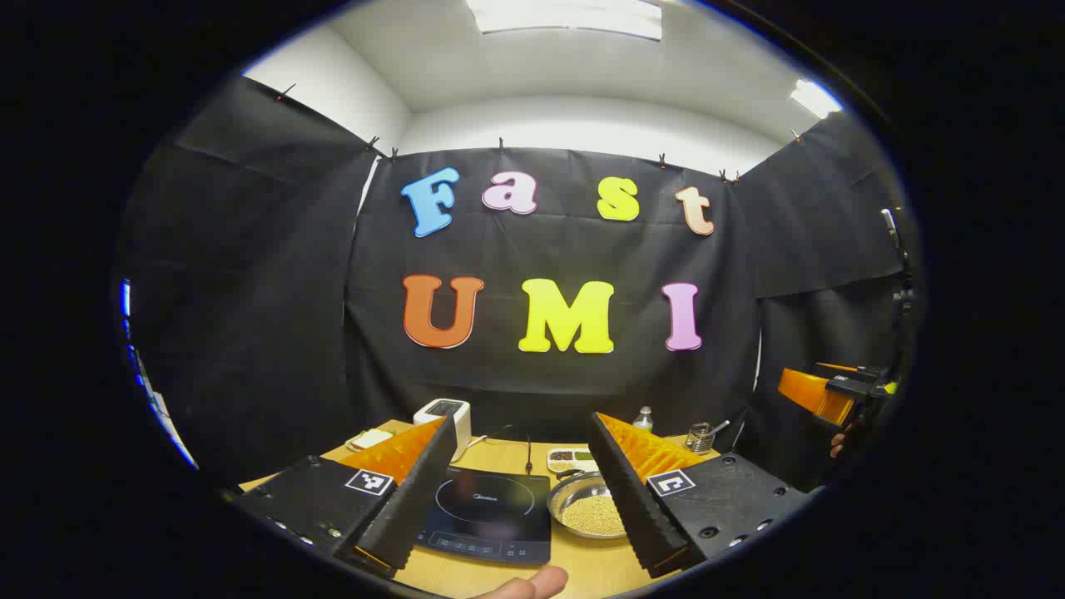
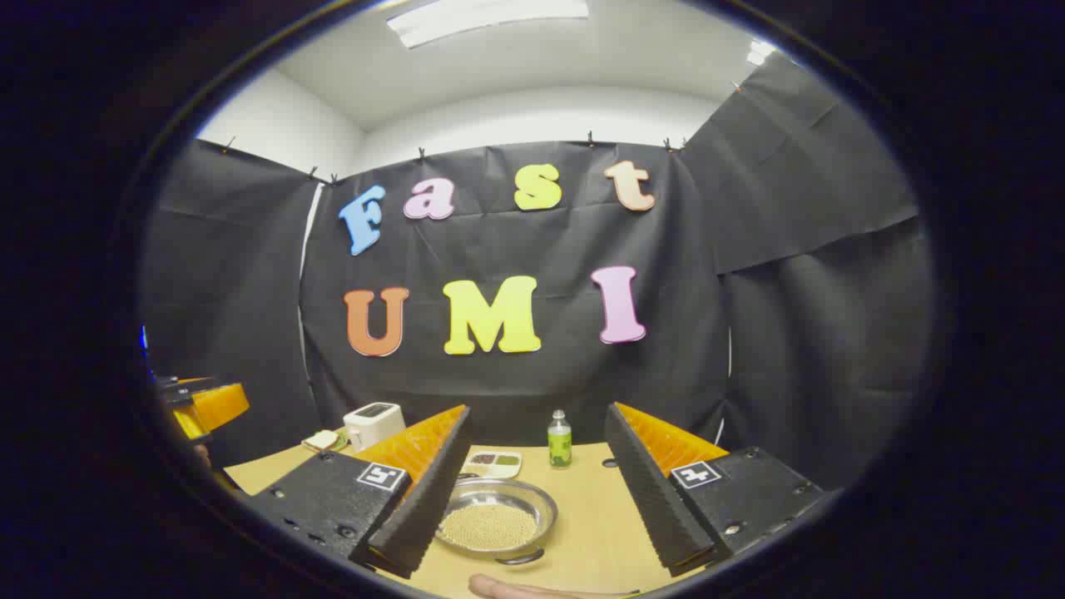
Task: First push the handle of the pot to place it horizontally, then grasp the pot with both hands and set it on the induction cooktop.
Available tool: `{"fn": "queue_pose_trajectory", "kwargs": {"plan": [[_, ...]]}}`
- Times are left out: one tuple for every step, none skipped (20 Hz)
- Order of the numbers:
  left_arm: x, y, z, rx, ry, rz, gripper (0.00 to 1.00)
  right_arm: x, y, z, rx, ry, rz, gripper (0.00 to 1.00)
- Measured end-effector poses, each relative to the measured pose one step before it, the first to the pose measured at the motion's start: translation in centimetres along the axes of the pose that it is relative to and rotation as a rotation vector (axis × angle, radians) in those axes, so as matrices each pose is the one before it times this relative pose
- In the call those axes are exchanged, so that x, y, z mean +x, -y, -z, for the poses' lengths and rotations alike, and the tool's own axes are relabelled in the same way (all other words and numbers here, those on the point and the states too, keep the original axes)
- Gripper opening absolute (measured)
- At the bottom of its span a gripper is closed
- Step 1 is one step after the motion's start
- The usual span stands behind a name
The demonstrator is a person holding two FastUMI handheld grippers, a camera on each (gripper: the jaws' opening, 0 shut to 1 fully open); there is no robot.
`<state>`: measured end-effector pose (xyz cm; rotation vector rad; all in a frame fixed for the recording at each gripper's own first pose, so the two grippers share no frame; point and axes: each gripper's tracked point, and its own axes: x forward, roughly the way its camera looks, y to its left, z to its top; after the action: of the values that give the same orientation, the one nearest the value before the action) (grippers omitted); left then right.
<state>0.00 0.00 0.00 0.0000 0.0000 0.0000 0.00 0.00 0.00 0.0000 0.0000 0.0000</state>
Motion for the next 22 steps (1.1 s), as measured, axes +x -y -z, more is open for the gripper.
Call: {"fn": "queue_pose_trajectory", "kwargs": {"plan": [[0.085, 0.354, -0.169, -0.00491, 0.00229, 0.00579, 0.95, -0.081, 0.568, -0.297, -0.00515, 0.00937, 0.01236, 0.96], [-0.006, 0.545, 0.017, 0.00782, -0.00336, 0.01371, 0.95, -0.097, 0.373, -0.202, -0.00364, 0.00867, 0.00842, 0.96], [0.143, 0.338, 0.186, 0.01256, -0.00668, 0.0088, 0.95, -0.139, 0.426, -0.172, -0.00212, 0.00316, 0.00558, 0.96], [0.115, 0.355, 0.115, 0.01172, -0.00475, 0.00259, 0.95, 0.006, 0.384, -0.07, -0.00485, 0.00612, 0.00488, 0.96], [0.132, 0.258, -0.228, 0.01086, 0.00455, 0.0018, 0.95, -0.074, 0.439, -0.383, -0.00584, 0.01006, 0.00638, 0.96], [0.154, 0.33, -0.292, 0.01108, 0.00872, 0.00019, 0.95, -0.053, 0.498, -0.092, -0.00505, 0.00714, 0.00625, 0.96], [-0.026, 0.298, -0.054, 0.0125, 0.00588, 0.00061, 0.95, -0.153, 0.271, -0.057, 0.00064, 0.004, -0.00001, 1.0], [0.075, 0.162, -0.033, 0.01131, 0.00532, -0.00325, 0.95, -0.073, 0.222, 0.009, 0.00126, 0.00322, 0.00284, 0.96], [-0.02, 0.142, -0.059, 0.00891, 0.0067, -0.00221, 0.95, -0.054, 0.324, 0.11, -0.00162, 0.00012, 0.00242, 0.96], [0.074, 0.309, -0.049, 0.00616, 0.00391, 0.00376, 0.95, -0.01, 0.179, 0.248, 0.00004, -0.00188, -0.00063, 0.96], [-0.015, 0.306, -0.015, 0.00455, 0.00319, 0.0012, 0.95, -0.016, 0.095, 0.232, 0.00201, -0.0068, -0.00072, 0.96], [0.049, 0.117, 0.001, 0.00438, -0.00001, 0.00049, 0.95, 0.016, 0.015, 0.518, 0.00609, -0.01144, -0.00347, 0.96], [0.047, 0.151, 0.139, 0.00379, -0.00182, 0.00282, 0.95, -0.005, -0.152, 0.177, 0.01076, -0.01068, -0.01223, 0.96], [-0.055, -0.013, -0.002, 0.00302, -0.00023, 0.00025, 0.95, 0.095, -0.076, 0.192, 0.00655, -0.00576, -0.00571, 0.96], [0.042, -0.053, -0.029, 0.00033, -0.00008, -0.0016, 0.95, 0.089, 0.036, 0.006, -0.00205, -0.00055, -0.00258, 0.96], [0.02, -0.061, 0.061, -0.00028, 0.00081, -0.00191, 0.85, 0.201, -0.034, 0.203, -0.00554, -0.00118, 0.00051, 0.96], [0.078, -0.2, 0.061, 0.00091, 0.00155, -0.00362, 0.95, 0.146, -0.101, 0.204, -0.01016, -0.00456, -0.00193, 0.96], [0.116, -0.083, -0.024, -0.00089, -0.00033, -0.00531, 0.95, 0.117, -0.389, 0.372, -0.00955, -0.00375, -0.00693, 0.96], [0.139, -0.065, 0.217, -0.0006, -0.00143, -0.00188, 0.95, 0.081, -0.35, 0.389, -0.00883, -0.00742, -0.00524, 0.96], [0.099, 0.1, 0.134, 0.00177, -0.00492, 0.00376, 0.95, 0.238, -0.384, 0.492, -0.00669, -0.00712, -0.0083, 0.96], [0.122, -0.017, 0.3, 0.0, -0.00402, -0.00127, 0.86, 0.253, -0.365, 0.399, -0.00365, -0.00802, -0.00791, 0.96], [0.052, -0.122, 0.151, 0.00053, -0.00047, -0.00262, 0.95, 0.213, -0.198, 0.575, -0.00202, -0.01039, -0.00141, 0.96]]}}
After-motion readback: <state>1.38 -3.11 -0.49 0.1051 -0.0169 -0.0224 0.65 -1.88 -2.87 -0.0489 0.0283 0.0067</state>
